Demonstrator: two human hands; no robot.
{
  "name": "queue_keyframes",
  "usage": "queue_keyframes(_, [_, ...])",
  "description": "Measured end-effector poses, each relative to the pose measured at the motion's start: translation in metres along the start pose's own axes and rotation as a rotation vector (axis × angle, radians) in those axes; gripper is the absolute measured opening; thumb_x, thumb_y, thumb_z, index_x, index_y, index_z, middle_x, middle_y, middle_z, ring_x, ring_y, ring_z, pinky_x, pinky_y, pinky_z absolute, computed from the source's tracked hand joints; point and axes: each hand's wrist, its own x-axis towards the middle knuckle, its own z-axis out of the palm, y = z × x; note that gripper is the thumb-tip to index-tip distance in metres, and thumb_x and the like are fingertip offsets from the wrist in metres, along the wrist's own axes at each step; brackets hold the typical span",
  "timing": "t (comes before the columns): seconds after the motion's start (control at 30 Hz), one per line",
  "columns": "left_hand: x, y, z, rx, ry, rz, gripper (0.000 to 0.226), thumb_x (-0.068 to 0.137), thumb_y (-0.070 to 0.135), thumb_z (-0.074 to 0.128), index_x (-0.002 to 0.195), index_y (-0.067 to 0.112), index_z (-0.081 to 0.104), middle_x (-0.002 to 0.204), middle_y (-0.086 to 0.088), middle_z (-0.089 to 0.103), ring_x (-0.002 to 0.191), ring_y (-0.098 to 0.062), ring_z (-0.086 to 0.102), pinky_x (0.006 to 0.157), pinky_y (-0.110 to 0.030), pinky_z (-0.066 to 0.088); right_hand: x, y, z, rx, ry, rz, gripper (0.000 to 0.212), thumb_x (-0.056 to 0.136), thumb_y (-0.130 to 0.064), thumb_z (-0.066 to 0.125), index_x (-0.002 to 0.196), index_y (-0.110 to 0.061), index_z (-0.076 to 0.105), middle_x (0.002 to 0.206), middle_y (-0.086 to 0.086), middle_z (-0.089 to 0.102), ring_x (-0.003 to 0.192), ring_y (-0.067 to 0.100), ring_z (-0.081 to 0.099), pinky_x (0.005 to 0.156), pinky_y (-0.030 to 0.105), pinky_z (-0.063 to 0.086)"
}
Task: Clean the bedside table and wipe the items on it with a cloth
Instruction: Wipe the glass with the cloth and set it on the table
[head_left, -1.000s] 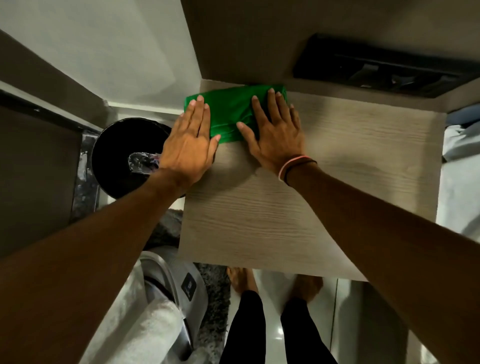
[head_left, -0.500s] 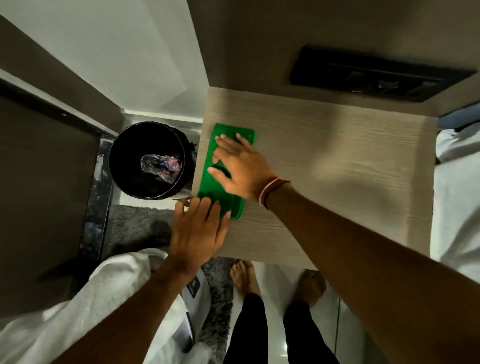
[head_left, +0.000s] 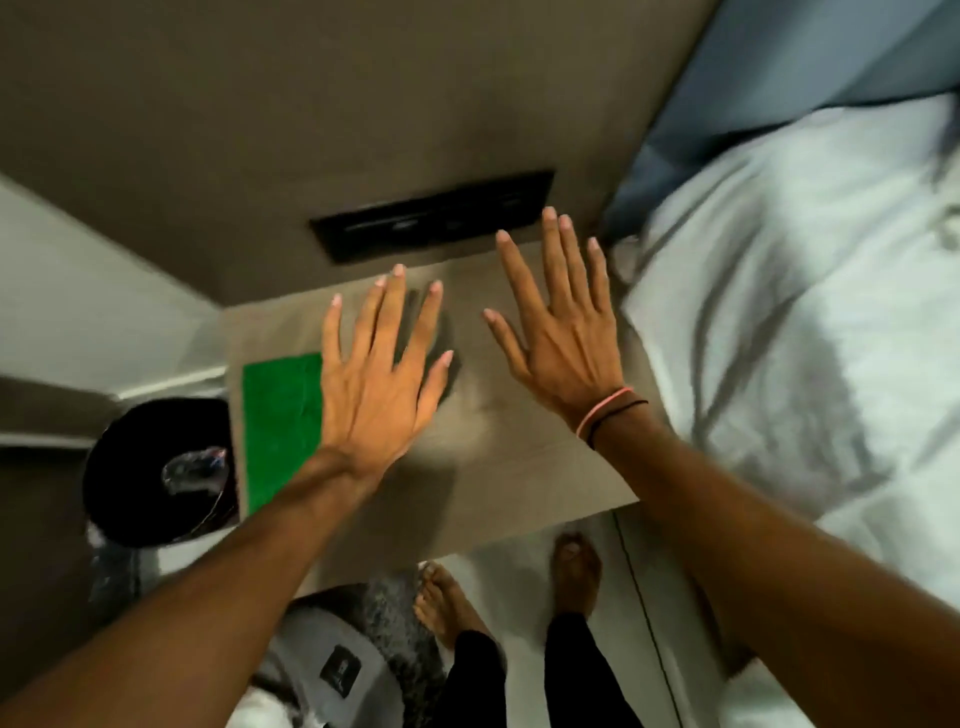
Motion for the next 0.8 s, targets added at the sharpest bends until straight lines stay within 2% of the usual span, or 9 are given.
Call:
queue_keyframes(0.17, [0.069,0.09,-0.029,-0.065,0.117,0.197,0.062,0.104,0.05,0.024,0.159,0.022,0.015,0.166,-0.014,0.02,0.152,-0.028,0.024,0.121,-0.059,0.018,-0.023,0.093,-0.06,-0.047,0.178,0.232,0.064,0.103,-0.053,0.032,0.157,-0.019,0.028,0.163,0.025,0.021,0.153,0.039,0.018,0.123,0.056,0.018])
queue_keyframes(0.33, [0.121,0.22,-0.06,-0.099,0.218,0.413,0.062,0.105,0.05,0.029,0.158,0.02,0.018,0.162,-0.015,0.03,0.148,-0.029,0.034,0.118,-0.061,0.024,-0.088,0.207,-0.124,-0.13,0.274,0.547,0.064,0.104,-0.054,0.028,0.157,-0.018,0.03,0.163,0.024,0.021,0.153,0.038,0.017,0.122,0.056,0.018])
queue_keyframes(0.53, [0.14,0.34,-0.084,-0.23,0.162,0.575,0.064,0.103,0.054,0.025,0.157,0.021,0.02,0.161,-0.014,0.031,0.145,-0.032,0.037,0.119,-0.057,0.026,-0.171,0.285,-0.149,-0.127,0.244,0.808,0.066,0.103,-0.054,0.026,0.158,-0.018,0.025,0.165,0.023,0.015,0.155,0.037,0.011,0.123,0.054,0.013])
queue_keyframes(0.63, [0.151,0.384,-0.089,-0.289,0.172,0.639,0.064,0.103,0.054,0.03,0.157,0.018,0.024,0.159,-0.017,0.036,0.139,-0.035,0.045,0.115,-0.054,0.034,-0.194,0.312,-0.15,-0.113,0.24,0.885,0.065,0.103,-0.051,0.026,0.159,-0.017,0.024,0.165,0.022,0.014,0.155,0.036,0.011,0.123,0.054,0.014])
queue_keyframes(0.8, [0.167,0.446,-0.084,-0.357,0.093,0.677,0.076,0.096,0.064,0.038,0.158,0.022,0.02,0.158,-0.017,0.036,0.137,-0.033,0.046,0.108,-0.049,0.04,-0.209,0.356,-0.153,-0.063,0.331,0.982,0.059,0.104,-0.045,0.03,0.157,-0.019,0.029,0.164,0.019,0.021,0.154,0.034,0.018,0.124,0.051,0.017])
